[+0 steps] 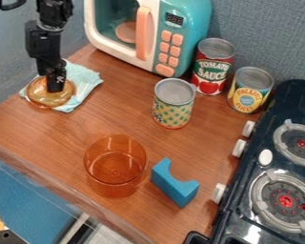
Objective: Move the orange pot lid onto the blue cloth at the middle left edge of the table
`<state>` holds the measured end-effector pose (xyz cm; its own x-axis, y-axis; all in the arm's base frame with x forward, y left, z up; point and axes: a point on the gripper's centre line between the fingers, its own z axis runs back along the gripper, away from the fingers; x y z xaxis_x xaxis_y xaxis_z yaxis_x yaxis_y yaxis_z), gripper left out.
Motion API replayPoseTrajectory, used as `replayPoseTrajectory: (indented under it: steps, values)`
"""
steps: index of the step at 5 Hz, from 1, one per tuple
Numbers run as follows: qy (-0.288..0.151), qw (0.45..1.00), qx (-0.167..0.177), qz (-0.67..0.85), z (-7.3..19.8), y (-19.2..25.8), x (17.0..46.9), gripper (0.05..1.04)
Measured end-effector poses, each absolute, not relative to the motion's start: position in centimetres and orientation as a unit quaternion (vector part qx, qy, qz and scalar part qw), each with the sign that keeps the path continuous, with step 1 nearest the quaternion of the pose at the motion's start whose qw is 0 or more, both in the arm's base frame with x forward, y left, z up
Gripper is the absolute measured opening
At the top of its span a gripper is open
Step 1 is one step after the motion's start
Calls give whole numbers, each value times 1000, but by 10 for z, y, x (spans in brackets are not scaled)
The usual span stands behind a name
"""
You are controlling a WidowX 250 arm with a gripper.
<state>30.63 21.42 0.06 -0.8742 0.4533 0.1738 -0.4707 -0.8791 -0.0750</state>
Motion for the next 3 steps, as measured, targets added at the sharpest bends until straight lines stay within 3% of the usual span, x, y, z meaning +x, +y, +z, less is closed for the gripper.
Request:
replayPoseTrajectory:
  steps: [1, 2, 3]
  values:
    - [-53, 245, 78, 965, 7, 207, 303, 1001]
    - [-41, 270, 60, 960, 29, 201, 310, 1001]
    - [-65, 282, 48, 956, 53, 205, 311, 1001]
